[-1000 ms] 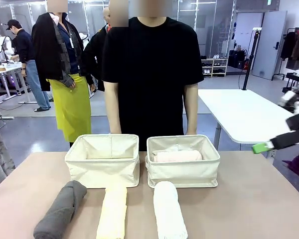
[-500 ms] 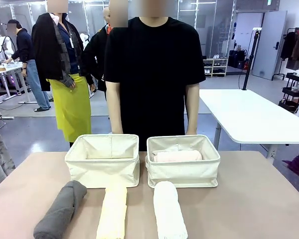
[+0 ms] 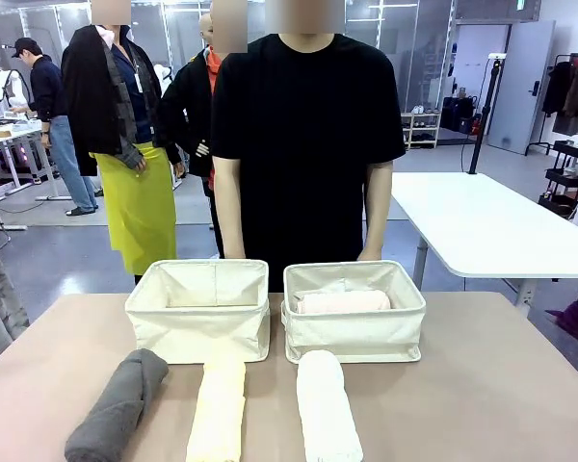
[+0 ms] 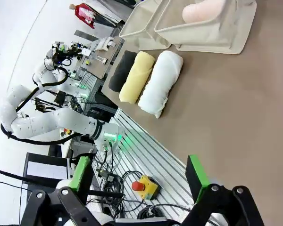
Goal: Divide the towels into two baskets.
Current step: Pick up one hotel-folded towel from the bottom of the table and place it in the Fabric basket indicated by the person.
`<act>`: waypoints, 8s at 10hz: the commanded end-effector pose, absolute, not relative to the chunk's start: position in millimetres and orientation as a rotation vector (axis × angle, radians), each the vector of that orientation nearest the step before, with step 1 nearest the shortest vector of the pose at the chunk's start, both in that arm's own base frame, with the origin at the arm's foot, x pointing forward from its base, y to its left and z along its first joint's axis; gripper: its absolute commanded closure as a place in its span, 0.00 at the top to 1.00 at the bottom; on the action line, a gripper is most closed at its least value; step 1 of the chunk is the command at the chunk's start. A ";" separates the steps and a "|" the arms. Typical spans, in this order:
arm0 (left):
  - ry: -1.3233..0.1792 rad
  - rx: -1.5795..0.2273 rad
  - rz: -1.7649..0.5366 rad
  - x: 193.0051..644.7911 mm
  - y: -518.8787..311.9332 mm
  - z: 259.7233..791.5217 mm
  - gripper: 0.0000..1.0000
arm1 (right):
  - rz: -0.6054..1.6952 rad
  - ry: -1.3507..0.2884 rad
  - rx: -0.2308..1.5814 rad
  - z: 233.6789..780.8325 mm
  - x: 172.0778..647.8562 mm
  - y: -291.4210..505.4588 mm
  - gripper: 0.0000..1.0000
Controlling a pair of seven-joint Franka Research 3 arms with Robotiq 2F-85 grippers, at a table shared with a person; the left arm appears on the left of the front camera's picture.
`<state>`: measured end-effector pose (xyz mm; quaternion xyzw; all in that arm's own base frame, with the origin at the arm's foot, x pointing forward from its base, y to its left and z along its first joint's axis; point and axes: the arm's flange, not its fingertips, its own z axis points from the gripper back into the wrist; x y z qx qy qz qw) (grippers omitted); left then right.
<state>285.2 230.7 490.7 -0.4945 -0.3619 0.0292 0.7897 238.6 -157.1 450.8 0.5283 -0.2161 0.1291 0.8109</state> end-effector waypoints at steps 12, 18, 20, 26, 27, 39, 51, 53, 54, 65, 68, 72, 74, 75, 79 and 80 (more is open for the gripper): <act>-0.801 -1.083 0.052 284.3 232.0 492.6 1.00 | 0.296 -0.502 1.127 460.3 237.9 -154.7 1.00; -0.801 -1.083 0.052 284.3 232.0 492.6 1.00 | 0.142 -0.300 1.058 494.8 266.9 -109.0 1.00; -0.801 -1.083 0.052 284.3 232.0 492.6 1.00 | 0.064 -0.162 0.973 516.1 293.0 -49.4 1.00; -0.801 -1.083 0.052 284.3 232.0 492.6 1.00 | 0.017 -0.034 0.473 493.4 372.4 157.8 1.00; -0.801 -1.083 0.052 284.3 232.0 492.6 1.00 | 0.018 -0.013 0.401 479.7 383.9 187.4 1.00; -0.801 -1.083 0.052 284.3 232.0 492.6 1.00 | 0.079 -0.051 0.211 417.1 374.9 270.9 1.00; -0.801 -1.083 0.052 284.3 232.0 492.6 1.00 | -0.011 0.036 0.065 345.4 395.2 344.7 1.00; -0.801 -1.083 0.052 284.3 232.0 492.6 1.00 | -0.016 0.059 0.054 331.1 396.9 348.5 1.00; -0.801 -1.083 0.052 284.3 232.0 492.6 1.00 | -0.016 0.065 0.047 324.6 396.7 350.7 1.00; -0.801 -1.083 0.052 284.3 232.0 492.6 1.00 | 0.103 -0.002 -0.025 363.5 375.6 358.0 0.60; -0.801 -1.083 0.052 284.3 232.0 492.6 1.00 | 0.351 -0.069 -0.104 434.7 359.9 362.8 0.60; -0.801 -1.083 0.052 284.3 232.0 492.6 1.00 | 0.945 -0.044 -0.235 477.4 358.9 370.7 0.60; -0.801 -1.083 0.052 284.3 232.0 492.6 1.00 | 0.823 -0.014 -0.179 478.5 354.9 369.9 0.60; -0.801 -1.083 0.052 284.3 232.0 492.6 1.00 | 0.823 -0.014 -0.179 478.5 354.9 369.9 0.60; -0.801 -1.083 0.052 284.3 232.0 492.6 1.00 | 1.118 -0.013 -0.314 507.1 386.1 349.8 0.60; -0.801 -1.083 0.052 284.3 232.0 492.6 1.00 | 1.250 -0.011 -0.312 517.2 399.5 340.8 0.60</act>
